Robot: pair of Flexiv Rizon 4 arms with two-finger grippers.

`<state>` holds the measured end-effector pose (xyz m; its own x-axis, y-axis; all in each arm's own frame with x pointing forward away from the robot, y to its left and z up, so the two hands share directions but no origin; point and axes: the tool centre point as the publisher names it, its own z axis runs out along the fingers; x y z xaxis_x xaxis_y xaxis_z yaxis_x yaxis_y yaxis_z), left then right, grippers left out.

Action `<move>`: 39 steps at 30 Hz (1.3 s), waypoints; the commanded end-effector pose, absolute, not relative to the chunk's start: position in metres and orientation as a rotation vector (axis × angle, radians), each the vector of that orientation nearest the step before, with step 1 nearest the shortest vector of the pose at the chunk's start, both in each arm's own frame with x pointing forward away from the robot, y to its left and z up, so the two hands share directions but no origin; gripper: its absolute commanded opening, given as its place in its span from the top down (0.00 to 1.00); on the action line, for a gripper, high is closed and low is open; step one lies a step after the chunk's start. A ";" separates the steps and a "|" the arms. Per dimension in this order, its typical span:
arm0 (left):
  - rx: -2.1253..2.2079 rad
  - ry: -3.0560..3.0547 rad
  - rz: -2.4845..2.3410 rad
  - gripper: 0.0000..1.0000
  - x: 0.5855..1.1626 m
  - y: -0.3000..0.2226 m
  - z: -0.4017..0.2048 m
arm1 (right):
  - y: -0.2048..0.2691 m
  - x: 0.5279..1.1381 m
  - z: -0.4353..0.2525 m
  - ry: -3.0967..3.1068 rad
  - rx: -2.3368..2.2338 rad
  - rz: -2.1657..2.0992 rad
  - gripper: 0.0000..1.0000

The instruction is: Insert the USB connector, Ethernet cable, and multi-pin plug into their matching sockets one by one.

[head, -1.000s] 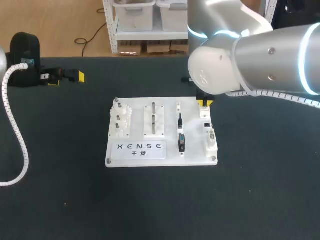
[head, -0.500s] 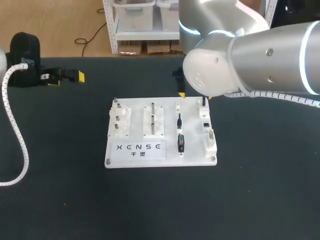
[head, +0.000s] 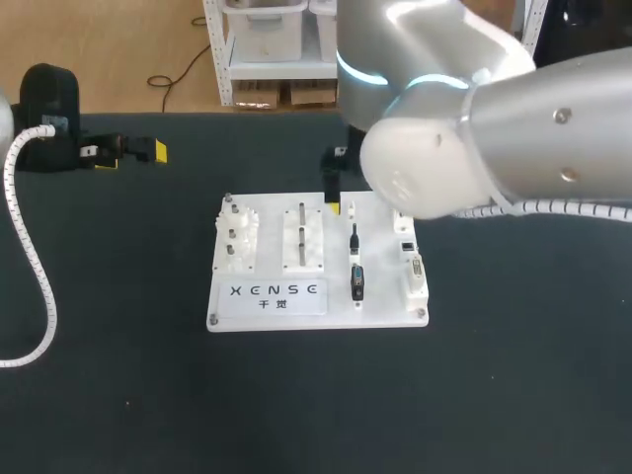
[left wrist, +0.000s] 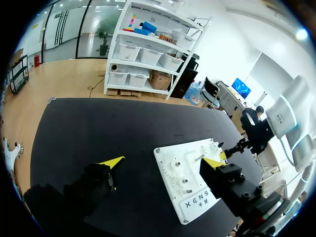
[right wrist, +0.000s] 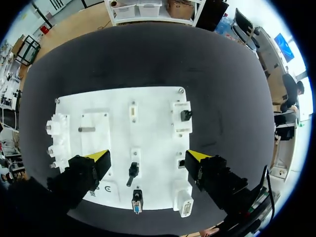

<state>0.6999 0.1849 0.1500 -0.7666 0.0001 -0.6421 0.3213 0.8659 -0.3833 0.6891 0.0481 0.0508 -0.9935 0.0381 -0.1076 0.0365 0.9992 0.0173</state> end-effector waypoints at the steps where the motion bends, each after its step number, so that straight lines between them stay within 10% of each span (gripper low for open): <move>1: 0.231 2.374 -0.636 0.00 0.700 0.185 0.150 | 0.052 0.682 0.041 3.020 0.042 0.036 0.00; 26: 0.231 2.374 -0.636 0.00 0.700 0.185 0.150 | 0.064 0.661 0.016 3.060 -0.095 0.062 0.00; 31: 0.231 2.374 -0.636 0.00 0.700 0.185 0.150 | 0.064 0.664 0.012 3.065 -0.102 0.095 0.40; 39: 0.231 2.374 -0.636 0.00 0.700 0.185 0.150 | 0.069 0.666 0.008 3.079 -0.121 0.116 0.54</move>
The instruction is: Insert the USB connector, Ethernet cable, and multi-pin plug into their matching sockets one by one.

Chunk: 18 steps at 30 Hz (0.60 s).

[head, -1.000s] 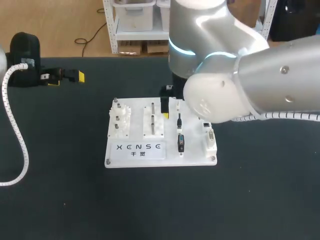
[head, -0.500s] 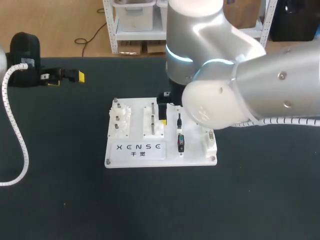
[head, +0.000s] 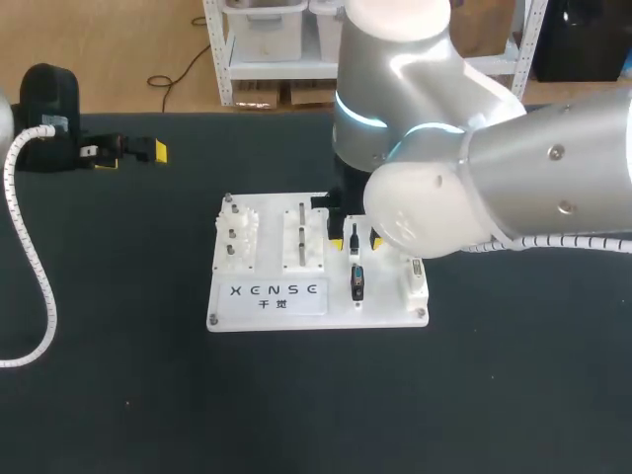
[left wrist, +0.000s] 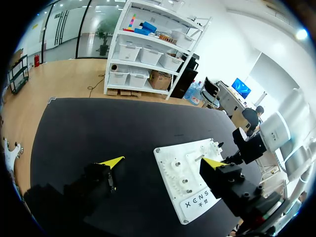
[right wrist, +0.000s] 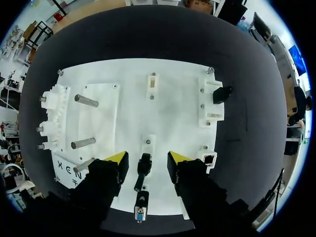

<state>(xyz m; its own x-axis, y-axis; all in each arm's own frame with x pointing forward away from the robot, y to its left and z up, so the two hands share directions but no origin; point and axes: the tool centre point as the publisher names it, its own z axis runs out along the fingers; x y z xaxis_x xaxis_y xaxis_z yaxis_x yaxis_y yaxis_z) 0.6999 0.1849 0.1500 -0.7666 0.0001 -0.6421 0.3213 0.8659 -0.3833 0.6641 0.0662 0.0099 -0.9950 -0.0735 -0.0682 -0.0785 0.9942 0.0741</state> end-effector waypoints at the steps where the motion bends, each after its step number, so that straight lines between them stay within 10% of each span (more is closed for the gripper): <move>1: 0.231 2.374 -0.636 0.00 0.700 0.185 0.150 | 0.070 0.666 0.007 3.079 -0.124 0.116 0.55; 18: 0.231 2.374 -0.636 0.00 0.700 0.185 0.150 | 0.071 0.666 0.006 3.072 -0.142 0.109 0.78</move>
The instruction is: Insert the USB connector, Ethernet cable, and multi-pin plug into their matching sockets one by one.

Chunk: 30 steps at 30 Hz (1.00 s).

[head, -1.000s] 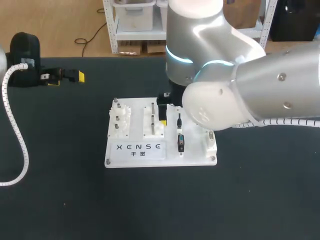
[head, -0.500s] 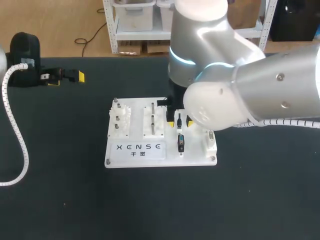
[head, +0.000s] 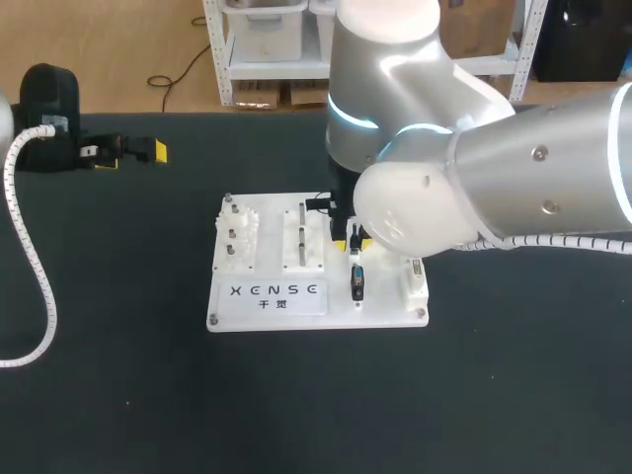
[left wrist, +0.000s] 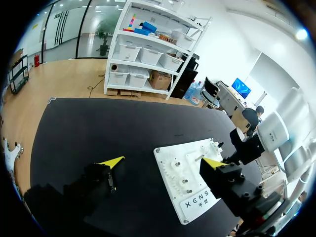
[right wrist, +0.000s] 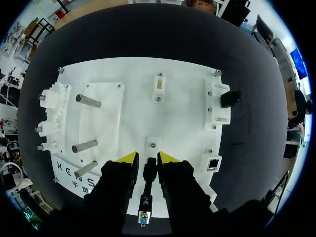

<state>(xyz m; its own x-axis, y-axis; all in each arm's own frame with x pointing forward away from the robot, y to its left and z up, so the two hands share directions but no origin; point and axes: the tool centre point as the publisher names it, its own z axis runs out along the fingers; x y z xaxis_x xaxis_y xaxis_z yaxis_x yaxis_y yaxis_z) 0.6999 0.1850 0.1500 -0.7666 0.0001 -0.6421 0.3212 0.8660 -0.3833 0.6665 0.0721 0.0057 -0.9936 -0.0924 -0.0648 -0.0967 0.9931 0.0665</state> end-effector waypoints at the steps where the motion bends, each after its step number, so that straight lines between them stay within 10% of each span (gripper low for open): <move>1: 0.231 2.374 -0.636 0.00 0.700 0.185 0.150 | 0.070 0.666 0.006 3.072 -0.140 0.111 0.79; 15: 0.231 2.374 -0.636 0.00 0.700 0.185 0.150 | 0.067 0.666 0.007 3.071 -0.123 0.139 1.00; 30: 0.231 2.374 -0.636 0.00 0.700 0.185 0.150 | 0.064 0.664 0.014 3.038 -0.115 0.136 1.00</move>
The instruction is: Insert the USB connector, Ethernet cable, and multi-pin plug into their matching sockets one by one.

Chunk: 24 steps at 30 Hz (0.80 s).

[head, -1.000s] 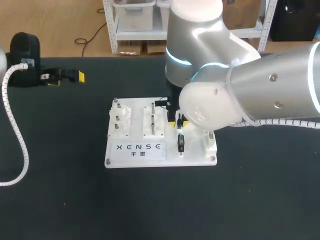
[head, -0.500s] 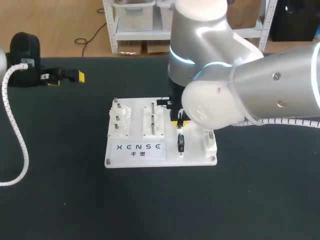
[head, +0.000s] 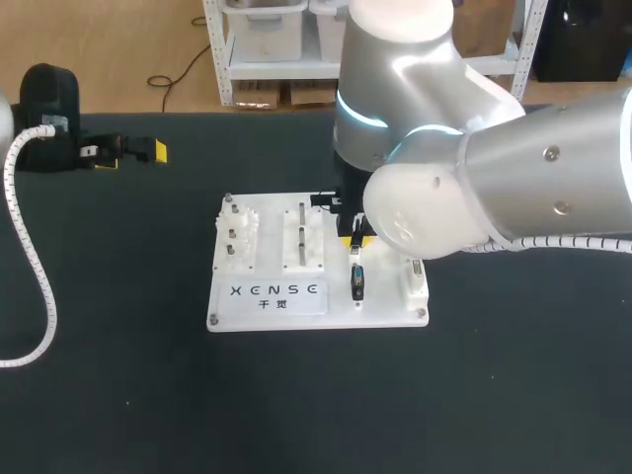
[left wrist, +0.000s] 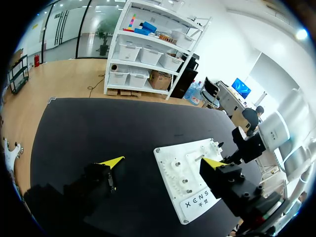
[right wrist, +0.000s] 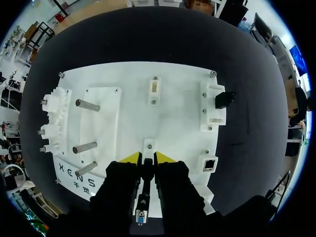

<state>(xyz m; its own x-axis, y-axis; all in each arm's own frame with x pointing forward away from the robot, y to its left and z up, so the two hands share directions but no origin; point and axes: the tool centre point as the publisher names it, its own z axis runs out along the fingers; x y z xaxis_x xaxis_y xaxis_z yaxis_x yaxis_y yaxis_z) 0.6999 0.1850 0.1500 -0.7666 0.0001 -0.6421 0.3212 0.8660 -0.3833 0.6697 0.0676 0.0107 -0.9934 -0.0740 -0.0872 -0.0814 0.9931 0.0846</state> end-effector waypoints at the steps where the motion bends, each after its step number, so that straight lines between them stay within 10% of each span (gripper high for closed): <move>1: 0.231 2.374 -0.636 0.00 0.700 0.185 0.150 | 0.064 0.664 0.014 3.036 -0.116 0.135 1.00; 24: 0.231 2.374 -0.636 0.00 0.700 0.185 0.150 | 0.021 0.671 0.043 2.976 -0.035 0.135 1.00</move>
